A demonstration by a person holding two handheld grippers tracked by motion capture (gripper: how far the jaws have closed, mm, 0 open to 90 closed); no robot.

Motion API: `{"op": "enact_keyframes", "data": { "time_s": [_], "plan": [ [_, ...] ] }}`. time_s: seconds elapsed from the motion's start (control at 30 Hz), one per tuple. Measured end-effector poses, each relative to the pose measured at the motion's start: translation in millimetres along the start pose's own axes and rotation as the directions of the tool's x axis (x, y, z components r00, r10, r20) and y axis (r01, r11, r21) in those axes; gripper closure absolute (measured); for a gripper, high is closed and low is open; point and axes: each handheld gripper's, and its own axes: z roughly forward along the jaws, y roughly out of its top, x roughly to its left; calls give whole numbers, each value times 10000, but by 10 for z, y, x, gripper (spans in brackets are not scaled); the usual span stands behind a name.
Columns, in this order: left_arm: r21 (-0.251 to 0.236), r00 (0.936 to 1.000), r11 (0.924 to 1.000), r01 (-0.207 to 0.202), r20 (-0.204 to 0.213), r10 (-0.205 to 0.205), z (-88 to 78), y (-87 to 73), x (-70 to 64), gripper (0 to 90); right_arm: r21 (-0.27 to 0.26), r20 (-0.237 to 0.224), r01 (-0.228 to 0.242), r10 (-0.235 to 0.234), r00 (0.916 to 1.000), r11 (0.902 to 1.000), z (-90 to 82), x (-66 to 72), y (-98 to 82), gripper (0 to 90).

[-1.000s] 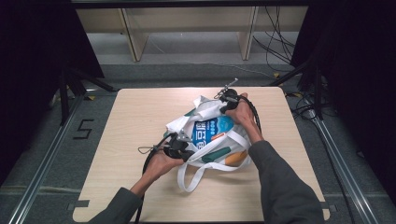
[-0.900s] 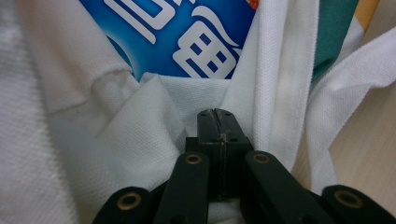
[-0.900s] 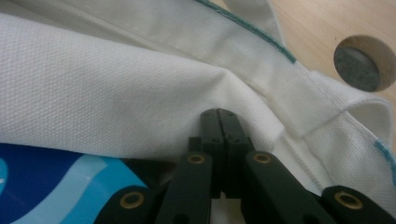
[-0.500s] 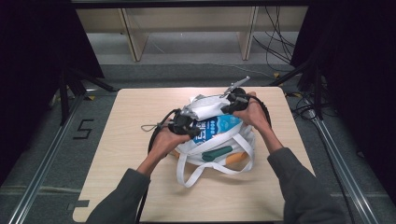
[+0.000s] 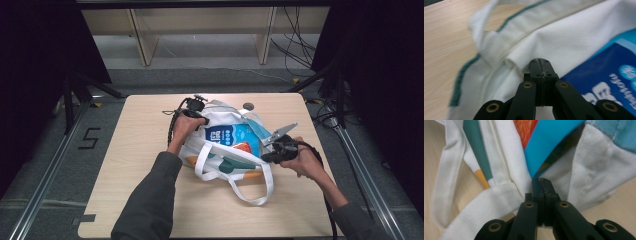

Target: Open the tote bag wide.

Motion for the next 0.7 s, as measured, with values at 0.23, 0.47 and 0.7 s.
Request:
{"op": "enact_keyframes", "data": {
  "time_s": [0.23, 0.47, 0.7],
  "plan": [
    [-60, 9852, 9853, -1708, -146, 1707, -308, -20, -298, 850, -278, 684, 420, -400, 9969, 9987, -158, 22, 316, 900],
    [151, 9831, 9839, -1781, 452, 1773, -403, -227, -291, 827, -1358, 1536, 252, -40, 9881, 9904, -56, -279, 898, 900],
    [908, 9703, 9674, -2365, 736, 2303, -444, -520, -300, 862, 117, 2572, -86, 53, 9664, 9999, 479, -643, 1162, 900]
  ]
}}
